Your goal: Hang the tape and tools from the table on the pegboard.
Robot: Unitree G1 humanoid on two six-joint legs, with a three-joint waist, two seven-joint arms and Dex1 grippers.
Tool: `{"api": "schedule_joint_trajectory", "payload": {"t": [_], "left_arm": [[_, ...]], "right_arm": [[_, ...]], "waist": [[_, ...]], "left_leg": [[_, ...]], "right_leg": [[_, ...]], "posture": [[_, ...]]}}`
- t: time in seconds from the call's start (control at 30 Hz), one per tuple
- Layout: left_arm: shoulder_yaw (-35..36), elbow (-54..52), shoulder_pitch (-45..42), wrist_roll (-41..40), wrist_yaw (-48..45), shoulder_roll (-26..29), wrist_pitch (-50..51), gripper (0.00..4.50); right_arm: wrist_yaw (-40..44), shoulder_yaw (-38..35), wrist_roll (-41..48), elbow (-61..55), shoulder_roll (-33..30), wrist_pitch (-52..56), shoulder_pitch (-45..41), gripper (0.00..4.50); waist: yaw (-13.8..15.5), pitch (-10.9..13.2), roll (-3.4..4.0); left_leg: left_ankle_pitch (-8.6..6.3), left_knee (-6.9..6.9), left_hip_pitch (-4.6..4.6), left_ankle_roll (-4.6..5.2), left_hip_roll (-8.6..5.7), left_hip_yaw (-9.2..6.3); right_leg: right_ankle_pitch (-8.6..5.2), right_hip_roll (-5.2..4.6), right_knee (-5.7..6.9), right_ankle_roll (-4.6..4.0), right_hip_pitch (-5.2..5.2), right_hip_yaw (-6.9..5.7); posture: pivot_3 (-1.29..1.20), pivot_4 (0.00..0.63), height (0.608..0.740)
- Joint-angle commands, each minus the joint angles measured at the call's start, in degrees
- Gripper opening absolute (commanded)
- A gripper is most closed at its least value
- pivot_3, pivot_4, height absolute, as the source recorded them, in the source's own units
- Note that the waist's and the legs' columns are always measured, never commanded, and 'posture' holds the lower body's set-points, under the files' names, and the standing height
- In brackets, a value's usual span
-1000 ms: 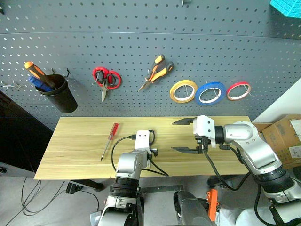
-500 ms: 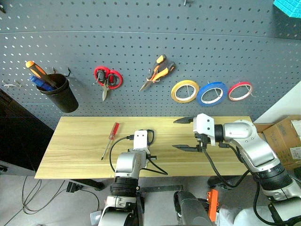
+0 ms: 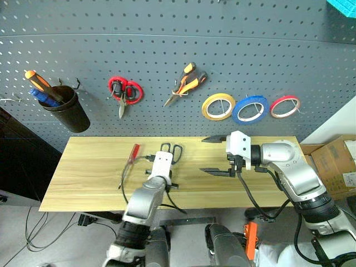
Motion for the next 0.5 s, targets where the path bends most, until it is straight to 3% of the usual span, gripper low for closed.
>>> {"api": "schedule_joint_trajectory", "payload": {"t": [0.03, 0.17, 0.4, 0.5], "left_arm": [[-1.73, -8.04, 2.69, 5.13, -1.97, 6.56, -10.22, 0.49], [-2.89, -12.01, 8.21, 9.00, -2.84, 11.58, -18.31, 0.49], [-2.77, -17.18, 18.61, 15.51, 0.45, 13.04, -31.57, 0.49], [-1.21, -19.09, 21.05, 18.56, 3.27, 12.92, -37.37, 0.49]], "right_arm": [[-2.95, -1.85, 3.54, -4.91, 2.90, 2.80, 0.58, 4.50], [-5.05, -2.47, 6.07, -6.02, 5.83, 6.37, -0.20, 4.50], [-9.62, -3.18, 5.47, -5.96, 10.26, 3.25, -0.19, 4.50], [-9.49, -4.58, 11.42, -8.85, 12.79, 6.12, 1.13, 4.50]], "waist": [[0.58, -0.03, 0.01], [1.71, -0.14, 0.01], [3.93, -0.41, -0.18], [4.21, -0.81, -0.21]], "left_leg": [[0.00, -0.01, 0.00, 0.00, 0.00, -0.01], [-0.01, 0.00, -0.03, -0.01, -0.05, 0.03], [-0.01, 0.03, -0.03, 0.00, -0.01, 0.06], [-0.01, 0.04, -0.04, 0.00, 0.01, 0.07]], "right_leg": [[0.00, 0.00, -0.01, 0.00, -0.02, -0.02], [0.12, -0.11, -0.12, -0.19, 0.03, -0.02], [0.12, -0.17, -0.12, -0.24, 0.01, -0.13], [0.13, -0.18, -0.13, -0.25, 0.03, -0.16]], "posture": [[0.08, 0.165, 0.740], [0.12, 0.139, 0.740], [0.17, 0.107, 0.740], [0.18, 0.098, 0.740]]}}
